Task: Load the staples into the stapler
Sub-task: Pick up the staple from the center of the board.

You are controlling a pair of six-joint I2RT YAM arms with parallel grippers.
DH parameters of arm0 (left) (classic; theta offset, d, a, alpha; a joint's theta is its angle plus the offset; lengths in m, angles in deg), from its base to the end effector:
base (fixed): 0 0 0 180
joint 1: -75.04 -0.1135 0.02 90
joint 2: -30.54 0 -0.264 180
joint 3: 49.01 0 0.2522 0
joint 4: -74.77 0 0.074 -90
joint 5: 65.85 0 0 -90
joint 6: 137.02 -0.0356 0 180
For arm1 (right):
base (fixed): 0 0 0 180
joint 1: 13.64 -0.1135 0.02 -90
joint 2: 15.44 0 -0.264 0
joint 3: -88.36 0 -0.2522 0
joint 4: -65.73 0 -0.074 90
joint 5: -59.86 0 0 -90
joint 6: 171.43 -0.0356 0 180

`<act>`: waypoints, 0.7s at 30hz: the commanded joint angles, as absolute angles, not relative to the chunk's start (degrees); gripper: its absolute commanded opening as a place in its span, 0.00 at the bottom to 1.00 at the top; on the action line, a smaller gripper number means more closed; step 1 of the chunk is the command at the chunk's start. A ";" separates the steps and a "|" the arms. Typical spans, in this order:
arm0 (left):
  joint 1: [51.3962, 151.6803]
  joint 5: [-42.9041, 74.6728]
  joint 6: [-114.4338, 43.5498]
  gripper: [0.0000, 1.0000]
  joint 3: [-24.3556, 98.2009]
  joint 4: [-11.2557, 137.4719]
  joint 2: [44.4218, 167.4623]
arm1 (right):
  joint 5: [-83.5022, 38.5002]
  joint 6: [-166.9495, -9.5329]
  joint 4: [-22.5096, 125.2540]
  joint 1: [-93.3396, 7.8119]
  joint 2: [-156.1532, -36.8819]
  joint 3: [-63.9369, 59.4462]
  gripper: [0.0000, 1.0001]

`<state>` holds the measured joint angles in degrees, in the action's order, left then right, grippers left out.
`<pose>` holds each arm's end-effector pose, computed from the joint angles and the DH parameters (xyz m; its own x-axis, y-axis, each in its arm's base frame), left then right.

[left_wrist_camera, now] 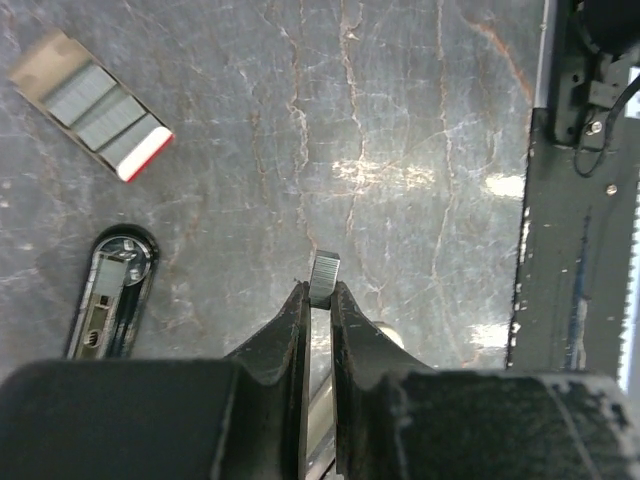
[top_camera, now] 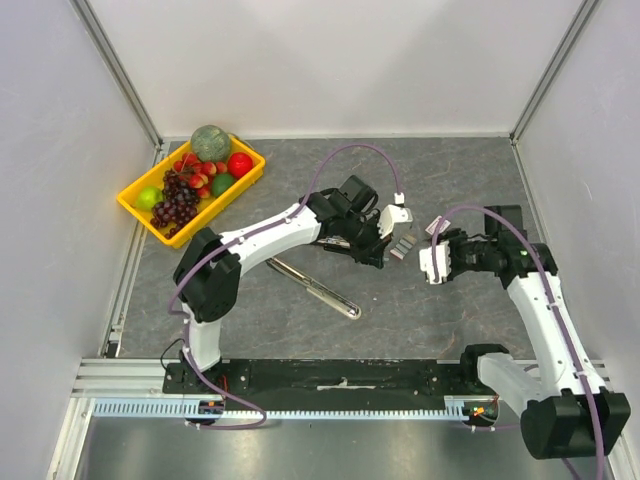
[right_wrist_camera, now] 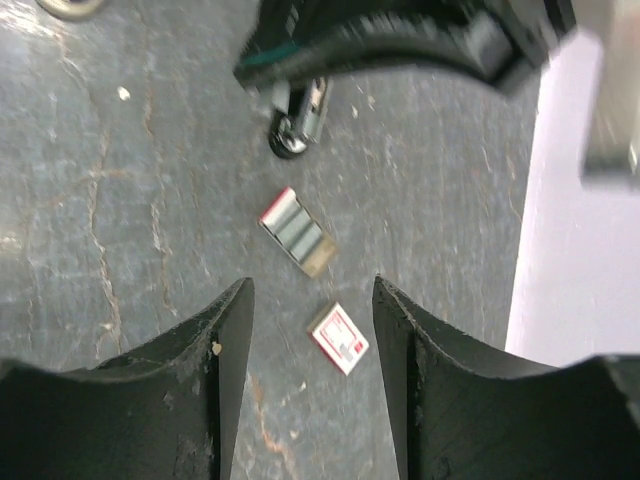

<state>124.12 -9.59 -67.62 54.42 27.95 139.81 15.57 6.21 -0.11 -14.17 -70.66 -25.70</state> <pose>0.2607 -0.3310 0.2547 -0.1887 0.6644 -0.7231 0.9780 0.0602 -0.1999 0.1735 0.0271 0.2961 0.3817 -0.6942 -0.6103 -0.8367 0.0210 -0.5472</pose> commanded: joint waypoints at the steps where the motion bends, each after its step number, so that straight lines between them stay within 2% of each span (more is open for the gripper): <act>1: 122.24 -17.77 -58.64 0.13 59.14 25.59 142.68 | 14.61 7.88 3.52 -19.69 -69.49 -29.17 0.58; 8: 121.18 -23.66 -54.76 0.13 63.54 24.44 145.76 | 4.76 0.49 17.41 -30.76 -67.12 -34.90 0.57; 16: 120.83 -29.64 -51.86 0.14 64.86 24.53 147.08 | 2.29 -6.01 27.96 -34.20 -67.73 -38.06 0.53; 21: 120.83 -31.48 -51.51 0.14 64.86 24.53 147.43 | 2.03 -6.10 28.06 -35.26 -67.56 -38.24 0.48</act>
<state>120.86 -27.12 -54.16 62.77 24.60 146.54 2.92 -4.30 24.20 -34.50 -67.90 -37.96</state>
